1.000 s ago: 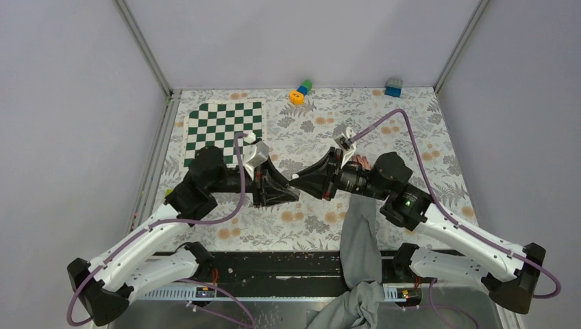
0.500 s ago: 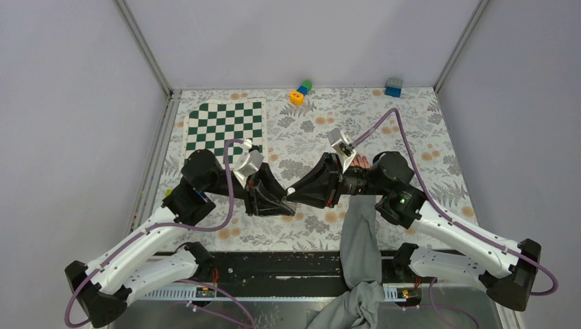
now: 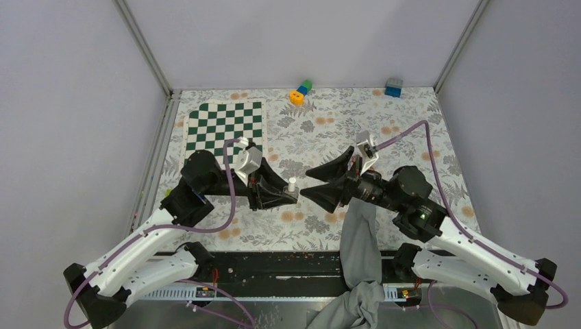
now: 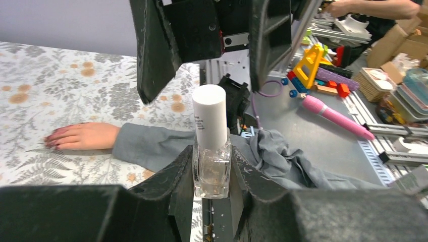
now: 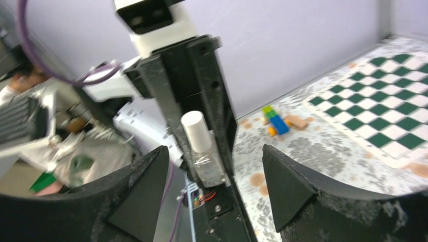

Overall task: Paint the nails
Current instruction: Unscrew the nail polish bottle.

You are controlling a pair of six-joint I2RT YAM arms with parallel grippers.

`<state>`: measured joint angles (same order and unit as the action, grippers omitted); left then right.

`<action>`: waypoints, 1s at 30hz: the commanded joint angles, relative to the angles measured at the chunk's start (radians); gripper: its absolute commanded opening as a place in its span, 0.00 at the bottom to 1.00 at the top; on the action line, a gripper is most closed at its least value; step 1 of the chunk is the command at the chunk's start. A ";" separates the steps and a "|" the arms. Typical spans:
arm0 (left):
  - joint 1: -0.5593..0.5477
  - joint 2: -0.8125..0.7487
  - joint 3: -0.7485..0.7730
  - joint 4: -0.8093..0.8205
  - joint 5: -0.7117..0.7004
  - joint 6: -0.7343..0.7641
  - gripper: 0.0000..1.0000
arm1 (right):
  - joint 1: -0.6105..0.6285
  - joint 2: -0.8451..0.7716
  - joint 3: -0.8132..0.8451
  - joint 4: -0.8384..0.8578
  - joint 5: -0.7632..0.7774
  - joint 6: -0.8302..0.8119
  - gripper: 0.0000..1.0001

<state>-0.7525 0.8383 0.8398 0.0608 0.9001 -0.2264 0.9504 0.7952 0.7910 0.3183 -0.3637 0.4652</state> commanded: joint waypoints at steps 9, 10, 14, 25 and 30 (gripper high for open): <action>-0.003 -0.024 0.036 -0.140 -0.394 0.084 0.00 | 0.007 -0.041 0.036 -0.203 0.482 0.049 0.60; -0.004 -0.019 0.041 -0.152 -0.412 0.082 0.00 | 0.009 -0.030 0.044 -0.202 0.482 0.056 0.59; -0.002 0.007 0.060 -0.192 -0.465 0.078 0.00 | 0.047 0.024 0.085 -0.202 0.517 0.056 0.55; -0.003 0.036 0.070 -0.209 -0.463 0.065 0.00 | 0.121 0.189 0.203 -0.241 0.590 0.076 0.55; -0.005 0.040 0.071 -0.208 -0.454 0.062 0.00 | 0.130 0.231 0.247 -0.283 0.599 0.055 0.53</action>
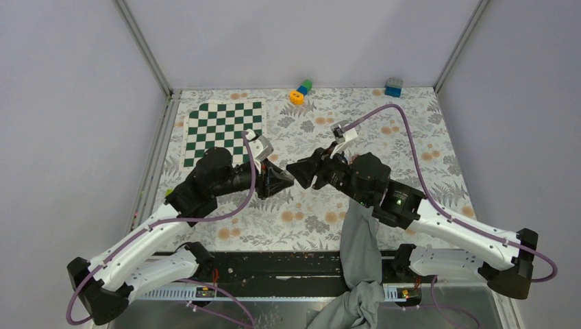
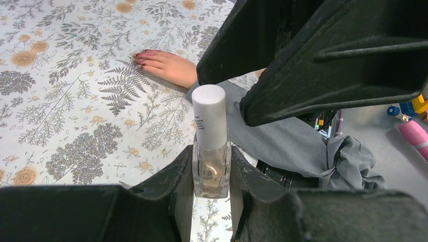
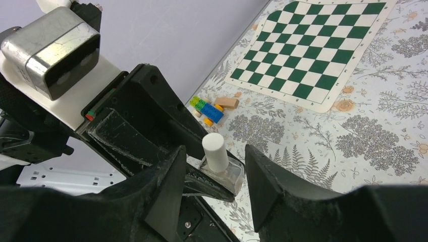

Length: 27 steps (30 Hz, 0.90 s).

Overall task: Paint the nails
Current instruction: Unscrew the nail polish bottle.

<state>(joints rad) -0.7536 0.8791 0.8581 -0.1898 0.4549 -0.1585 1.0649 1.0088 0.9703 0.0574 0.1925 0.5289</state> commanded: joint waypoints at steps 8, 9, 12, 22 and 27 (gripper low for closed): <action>-0.004 0.009 0.055 0.043 0.000 -0.007 0.00 | 0.021 0.062 0.103 -0.051 0.070 -0.019 0.48; -0.004 0.010 0.055 0.042 0.000 -0.007 0.00 | 0.021 0.065 0.105 -0.051 0.068 -0.019 0.48; -0.003 0.014 0.056 0.040 0.005 -0.007 0.00 | 0.022 0.078 0.113 -0.073 0.063 -0.021 0.44; -0.005 0.022 0.062 0.029 0.011 -0.002 0.00 | 0.025 0.094 0.121 -0.083 0.066 -0.030 0.16; -0.005 0.022 0.064 0.032 0.035 0.001 0.00 | 0.026 0.080 0.110 -0.077 0.063 -0.050 0.00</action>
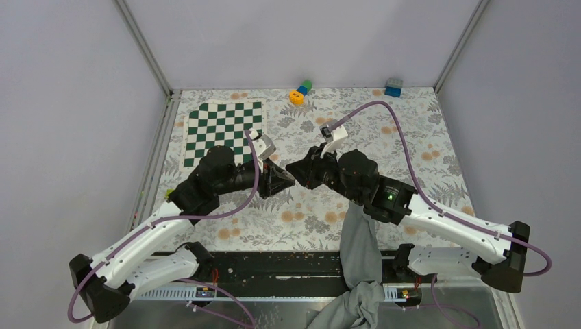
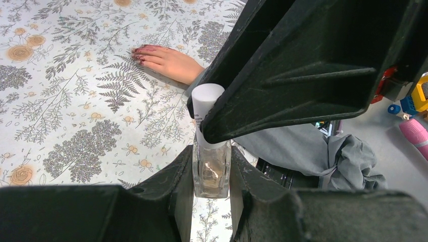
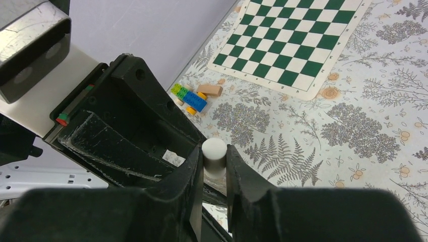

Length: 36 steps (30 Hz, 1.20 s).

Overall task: Paint the nails
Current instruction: Unscrew the nail polish bottle.

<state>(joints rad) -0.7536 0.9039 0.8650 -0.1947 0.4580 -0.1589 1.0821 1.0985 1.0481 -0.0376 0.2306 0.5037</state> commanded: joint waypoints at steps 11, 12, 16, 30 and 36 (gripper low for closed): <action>0.014 0.019 0.064 0.068 0.219 -0.001 0.00 | -0.002 -0.083 -0.009 0.068 -0.158 -0.111 0.00; 0.017 0.024 0.067 0.072 0.251 -0.001 0.00 | -0.009 -0.086 -0.010 0.071 -0.193 -0.117 0.00; 0.027 0.023 0.052 0.141 0.382 -0.033 0.00 | -0.029 -0.107 -0.036 0.116 -0.375 -0.125 0.00; 0.028 0.002 0.013 0.348 0.703 -0.133 0.00 | -0.067 -0.132 -0.091 0.370 -0.917 -0.067 0.00; 0.030 0.011 0.010 0.376 0.722 -0.161 0.00 | -0.067 -0.130 -0.091 0.386 -0.949 -0.068 0.00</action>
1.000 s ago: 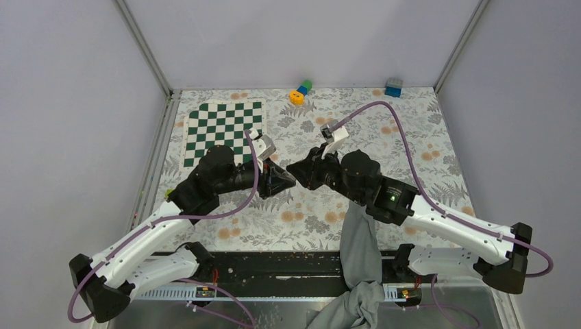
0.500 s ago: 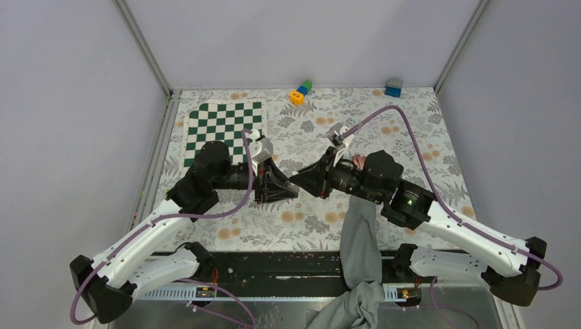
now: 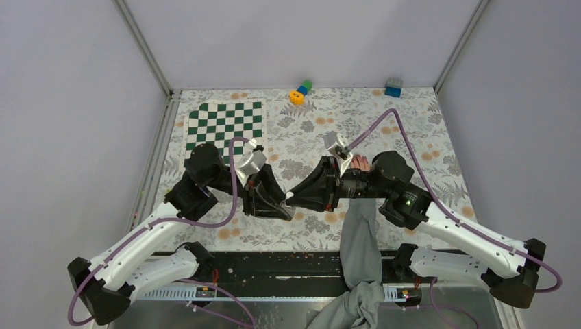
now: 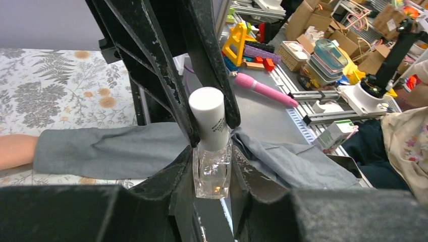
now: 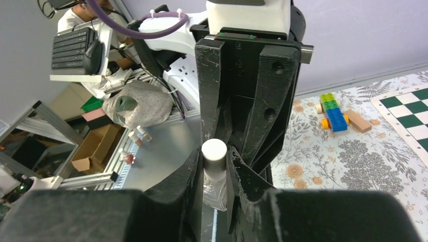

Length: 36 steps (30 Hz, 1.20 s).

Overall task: Paint the nails
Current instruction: Unscrew the nail polish bottle.

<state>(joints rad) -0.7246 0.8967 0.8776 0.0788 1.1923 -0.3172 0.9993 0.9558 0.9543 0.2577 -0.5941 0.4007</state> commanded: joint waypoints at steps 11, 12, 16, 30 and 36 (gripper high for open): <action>-0.001 -0.012 0.026 -0.073 -0.168 0.142 0.00 | 0.015 -0.073 -0.049 -0.026 0.202 -0.016 0.67; -0.001 -0.015 0.027 -0.077 -0.183 0.148 0.00 | 0.016 -0.084 -0.055 -0.036 0.231 -0.024 0.71; -0.001 -0.029 0.024 -0.104 -0.255 0.168 0.00 | 0.016 -0.126 -0.075 -0.081 0.370 -0.028 0.74; -0.007 -0.039 0.035 -0.214 -0.611 0.209 0.00 | 0.017 -0.107 -0.025 -0.170 0.616 0.067 0.58; -0.007 -0.037 0.037 -0.237 -0.723 0.199 0.00 | 0.076 -0.050 0.013 -0.164 0.758 0.096 0.55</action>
<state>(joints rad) -0.7277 0.8654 0.8768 -0.1741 0.5842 -0.1234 1.0302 0.8772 0.8921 0.0860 0.0254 0.4667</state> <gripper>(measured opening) 0.264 0.556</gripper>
